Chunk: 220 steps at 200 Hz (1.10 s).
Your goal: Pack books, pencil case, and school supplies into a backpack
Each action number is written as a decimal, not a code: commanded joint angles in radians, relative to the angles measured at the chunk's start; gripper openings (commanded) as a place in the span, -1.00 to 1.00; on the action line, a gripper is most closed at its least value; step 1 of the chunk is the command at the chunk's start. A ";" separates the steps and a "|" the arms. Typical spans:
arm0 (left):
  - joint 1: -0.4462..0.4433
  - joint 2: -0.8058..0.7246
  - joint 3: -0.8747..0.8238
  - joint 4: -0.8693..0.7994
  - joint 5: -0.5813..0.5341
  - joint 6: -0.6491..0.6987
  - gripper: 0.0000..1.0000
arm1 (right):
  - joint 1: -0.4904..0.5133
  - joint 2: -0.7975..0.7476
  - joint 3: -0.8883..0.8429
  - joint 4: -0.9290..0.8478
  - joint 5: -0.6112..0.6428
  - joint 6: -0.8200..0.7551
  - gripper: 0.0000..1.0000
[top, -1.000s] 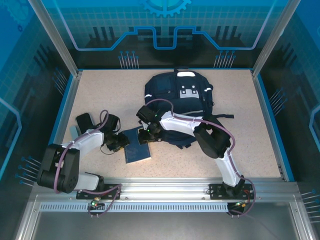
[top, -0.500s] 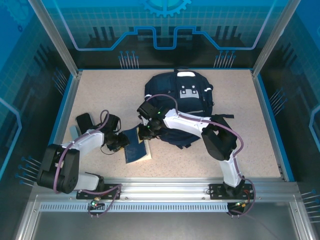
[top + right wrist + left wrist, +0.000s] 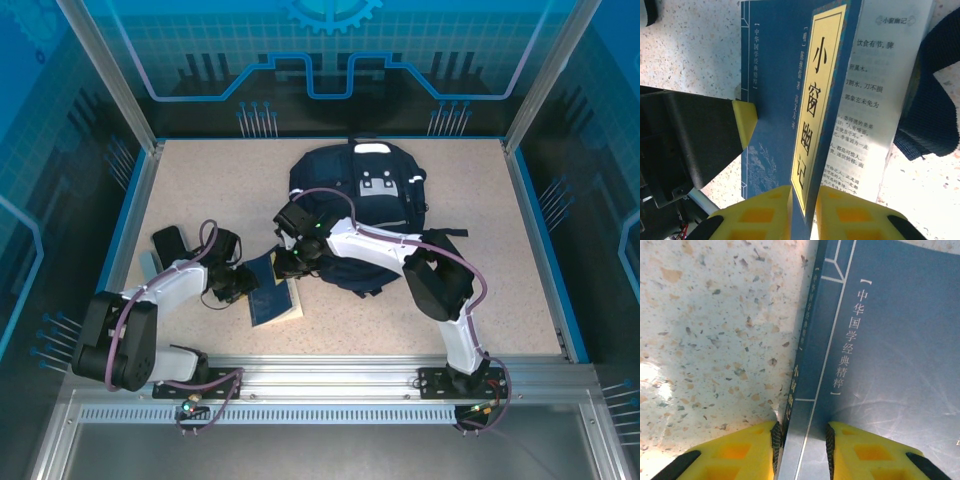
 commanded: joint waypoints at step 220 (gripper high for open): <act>0.000 0.032 -0.053 0.308 0.365 -0.109 0.58 | -0.174 -0.191 -0.246 0.183 -0.079 0.035 -1.00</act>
